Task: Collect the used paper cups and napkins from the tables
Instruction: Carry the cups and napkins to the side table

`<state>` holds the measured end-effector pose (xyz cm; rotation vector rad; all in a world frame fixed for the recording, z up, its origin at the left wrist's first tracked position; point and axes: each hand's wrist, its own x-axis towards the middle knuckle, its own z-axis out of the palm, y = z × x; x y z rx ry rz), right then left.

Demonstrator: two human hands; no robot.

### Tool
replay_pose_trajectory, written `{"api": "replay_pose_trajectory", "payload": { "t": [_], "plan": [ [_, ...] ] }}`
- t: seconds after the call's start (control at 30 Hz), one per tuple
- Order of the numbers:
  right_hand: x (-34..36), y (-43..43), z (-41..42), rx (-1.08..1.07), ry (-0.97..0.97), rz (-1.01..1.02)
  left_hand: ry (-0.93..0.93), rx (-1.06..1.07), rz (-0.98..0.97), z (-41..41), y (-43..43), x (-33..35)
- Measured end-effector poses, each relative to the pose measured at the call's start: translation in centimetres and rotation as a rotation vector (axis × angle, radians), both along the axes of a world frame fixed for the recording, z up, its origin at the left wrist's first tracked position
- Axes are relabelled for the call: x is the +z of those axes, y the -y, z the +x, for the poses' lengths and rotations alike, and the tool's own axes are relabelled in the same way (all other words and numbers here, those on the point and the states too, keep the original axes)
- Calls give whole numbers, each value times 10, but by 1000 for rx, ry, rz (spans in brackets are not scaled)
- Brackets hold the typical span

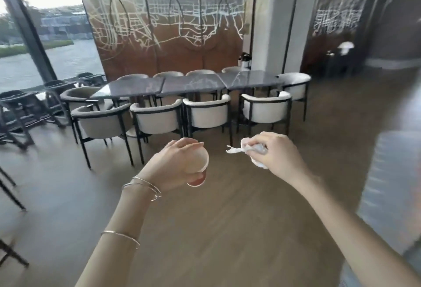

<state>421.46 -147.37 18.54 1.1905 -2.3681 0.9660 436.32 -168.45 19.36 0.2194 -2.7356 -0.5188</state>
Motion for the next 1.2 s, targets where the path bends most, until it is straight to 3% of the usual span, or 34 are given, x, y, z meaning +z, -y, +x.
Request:
{"api": "replay_pose_trajectory", "payload": {
  "t": [0.3,0.73,1.2],
  "plan": [
    [-27,-53,-132,-278,29,59,65,-290,6,-192,-27,-28],
    [3,-90,-387,-366,20,38,-50,-337,-87,-472,-54,-11],
    [-25,-107,-619,-506,85,40,6,-528,-93,-748,-63,-30]
  ]
}}
